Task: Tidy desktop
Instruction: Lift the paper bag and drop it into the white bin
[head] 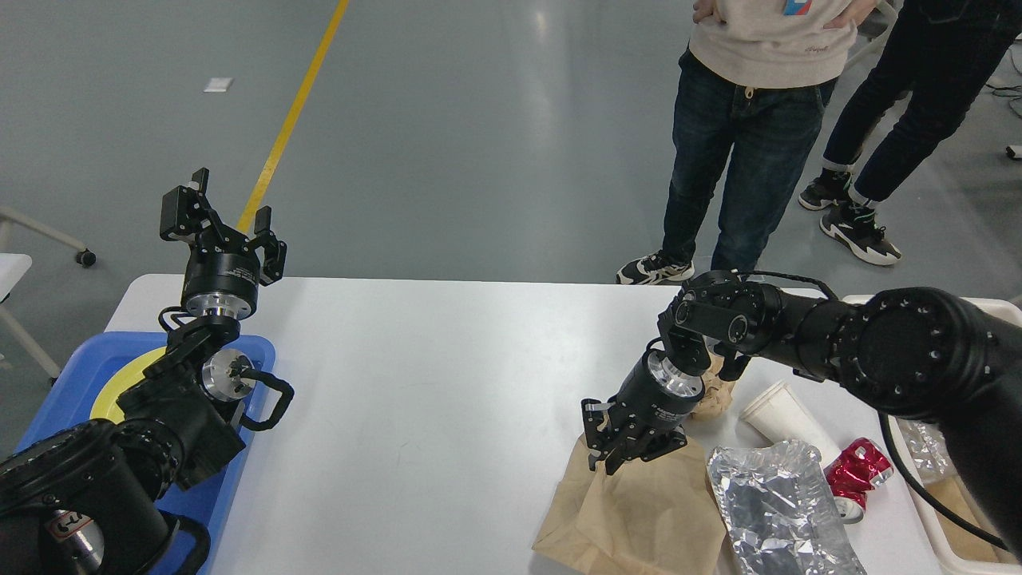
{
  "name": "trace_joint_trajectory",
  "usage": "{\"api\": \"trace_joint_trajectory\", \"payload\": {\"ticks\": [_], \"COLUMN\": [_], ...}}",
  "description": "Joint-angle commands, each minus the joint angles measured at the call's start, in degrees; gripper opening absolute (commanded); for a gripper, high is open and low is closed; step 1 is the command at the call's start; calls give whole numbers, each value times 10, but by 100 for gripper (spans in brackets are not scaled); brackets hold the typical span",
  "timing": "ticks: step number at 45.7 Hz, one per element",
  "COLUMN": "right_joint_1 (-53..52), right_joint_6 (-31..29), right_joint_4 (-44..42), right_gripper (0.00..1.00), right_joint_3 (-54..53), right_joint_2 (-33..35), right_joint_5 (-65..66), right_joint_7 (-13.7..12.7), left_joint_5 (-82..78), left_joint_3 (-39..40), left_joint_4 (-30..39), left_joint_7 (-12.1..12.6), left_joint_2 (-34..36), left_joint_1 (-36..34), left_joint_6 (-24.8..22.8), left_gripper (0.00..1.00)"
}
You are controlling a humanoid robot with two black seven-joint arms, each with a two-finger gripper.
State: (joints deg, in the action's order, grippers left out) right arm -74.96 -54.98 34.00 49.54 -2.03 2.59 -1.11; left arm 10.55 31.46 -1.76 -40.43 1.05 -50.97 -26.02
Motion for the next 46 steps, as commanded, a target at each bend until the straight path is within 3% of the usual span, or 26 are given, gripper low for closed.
{"api": "trace_joint_trajectory", "payload": {"ticks": [1,18,29,36,46], "right_joint_1": [-19,-174,-298,-355,-351], "right_joint_6": [0,0,0,0,0], "right_joint_4": [14,142,142,142,132], "right_gripper": [0,0,0,0,0], "right_joint_3": [-2,2,78,153,208], "right_joint_2": [7,119,200,208,219], "right_joint_5": [-1,-29,-29,-27,-22], "right_joint_7": [1,1,4,5,4], "left_joint_5": [0,0,0,0,0], "left_joint_3": [0,0,0,0,0], "left_joint_4": [0,0,0,-1,0], "left_joint_7": [0,0,0,0,0], "left_joint_2": [0,0,0,0,0], "left_joint_1": [0,0,0,0,0], "left_joint_6": [0,0,0,0,0], "left_gripper": [96,96,96,96,96]}}
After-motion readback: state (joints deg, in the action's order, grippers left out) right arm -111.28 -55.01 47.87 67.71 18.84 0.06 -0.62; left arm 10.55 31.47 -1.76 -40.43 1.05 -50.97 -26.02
